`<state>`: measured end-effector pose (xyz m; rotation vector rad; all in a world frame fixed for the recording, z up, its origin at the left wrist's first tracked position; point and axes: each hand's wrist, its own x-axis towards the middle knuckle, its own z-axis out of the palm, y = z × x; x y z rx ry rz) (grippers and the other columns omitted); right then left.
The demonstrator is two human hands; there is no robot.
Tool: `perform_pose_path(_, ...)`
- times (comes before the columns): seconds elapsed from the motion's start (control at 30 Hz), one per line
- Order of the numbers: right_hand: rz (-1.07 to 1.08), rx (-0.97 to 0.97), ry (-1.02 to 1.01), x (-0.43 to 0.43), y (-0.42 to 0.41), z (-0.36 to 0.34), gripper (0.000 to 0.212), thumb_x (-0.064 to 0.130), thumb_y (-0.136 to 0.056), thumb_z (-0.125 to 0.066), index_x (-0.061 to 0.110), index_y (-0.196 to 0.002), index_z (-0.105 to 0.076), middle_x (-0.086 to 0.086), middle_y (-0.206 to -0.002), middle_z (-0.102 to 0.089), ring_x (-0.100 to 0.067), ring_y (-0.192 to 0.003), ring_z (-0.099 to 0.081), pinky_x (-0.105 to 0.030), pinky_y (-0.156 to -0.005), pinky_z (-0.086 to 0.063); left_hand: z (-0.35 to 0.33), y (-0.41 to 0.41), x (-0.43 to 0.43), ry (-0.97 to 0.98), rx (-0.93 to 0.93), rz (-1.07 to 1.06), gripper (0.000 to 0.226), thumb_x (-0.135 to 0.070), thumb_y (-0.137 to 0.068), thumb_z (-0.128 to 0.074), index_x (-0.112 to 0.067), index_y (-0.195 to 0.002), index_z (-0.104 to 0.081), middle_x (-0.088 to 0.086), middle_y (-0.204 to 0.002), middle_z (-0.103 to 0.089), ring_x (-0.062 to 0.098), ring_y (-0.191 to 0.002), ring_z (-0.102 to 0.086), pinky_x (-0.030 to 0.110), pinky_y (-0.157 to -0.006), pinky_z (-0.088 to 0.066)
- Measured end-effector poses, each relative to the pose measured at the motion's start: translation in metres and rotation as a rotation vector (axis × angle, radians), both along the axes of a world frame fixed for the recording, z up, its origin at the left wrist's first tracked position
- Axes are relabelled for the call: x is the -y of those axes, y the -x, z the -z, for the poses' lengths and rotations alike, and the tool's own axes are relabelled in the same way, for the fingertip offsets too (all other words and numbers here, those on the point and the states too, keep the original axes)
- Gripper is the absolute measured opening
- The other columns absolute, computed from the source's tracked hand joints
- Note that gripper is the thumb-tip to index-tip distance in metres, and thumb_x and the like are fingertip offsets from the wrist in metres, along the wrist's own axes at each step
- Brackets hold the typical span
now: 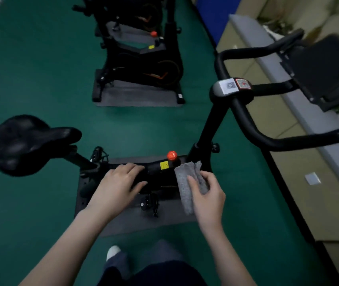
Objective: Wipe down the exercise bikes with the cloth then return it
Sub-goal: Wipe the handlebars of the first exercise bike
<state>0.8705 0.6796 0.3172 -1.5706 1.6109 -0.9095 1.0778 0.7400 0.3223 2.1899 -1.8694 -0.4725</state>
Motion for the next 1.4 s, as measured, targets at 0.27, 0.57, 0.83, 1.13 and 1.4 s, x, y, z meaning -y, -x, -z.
perform_pose_path(0.27,0.257,-0.018,0.050,-0.020,0.004,-0.015,0.012,0.015,-0.087,-0.068,0.019,-0.096,-0.060,0.001,-0.094,-0.066,-0.020,-0.089,-0.063,-0.041,-0.078,-0.054,-0.015,-0.008,0.052,0.056,-0.016,0.246,0.044,-0.044,-0.095,-0.047,-0.023,-0.133,-0.048,-0.006,-0.126,-0.055,0.019,-0.114,-0.051,0.033,-0.093,-0.041)
perform_pose_path(0.57,0.346,-0.075,0.276,0.036,0.004,-0.042,0.014,0.006,-0.082,-0.072,0.010,-0.094,-0.064,0.009,-0.088,-0.061,0.000,-0.083,-0.057,0.002,-0.075,-0.037,-0.037,0.011,0.137,0.169,-0.005,0.354,0.046,-0.041,-0.094,-0.050,-0.019,-0.135,-0.049,-0.003,-0.130,-0.054,0.020,-0.120,-0.049,0.033,-0.097,-0.036)
perform_pose_path(0.83,0.376,-0.110,0.434,0.082,-0.002,-0.071,0.017,0.001,-0.079,-0.074,0.002,-0.093,-0.066,0.003,-0.087,-0.061,-0.002,-0.084,-0.054,0.002,-0.077,-0.037,-0.057,0.024,0.190,0.285,-0.020,0.412,0.042,-0.030,-0.091,-0.060,-0.013,-0.129,-0.055,0.002,-0.128,-0.057,0.026,-0.114,-0.055,0.038,-0.090,-0.043)
perform_pose_path(1.13,0.493,-0.283,0.507,0.154,0.000,-0.105,0.016,0.006,-0.086,-0.067,0.002,-0.101,-0.064,-0.008,-0.098,-0.064,0.007,-0.085,-0.044,-0.001,-0.076,-0.035,-0.077,0.030,0.250,0.437,-0.040,0.537,0.040,-0.028,-0.092,-0.055,-0.011,-0.128,-0.055,0.004,-0.130,-0.056,0.026,-0.119,-0.052,0.037,-0.092,-0.041)
perform_pose_path(1.4,0.481,-0.550,0.381,0.201,-0.049,-0.102,0.026,0.010,-0.089,-0.064,0.010,-0.115,-0.067,-0.011,-0.108,-0.062,-0.028,-0.081,-0.066,-0.032,-0.069,-0.049,-0.076,0.030,0.307,0.511,-0.134,0.680,0.036,-0.022,-0.091,-0.058,-0.008,-0.124,-0.058,0.006,-0.129,-0.056,0.028,-0.120,-0.050,0.037,-0.092,-0.040)
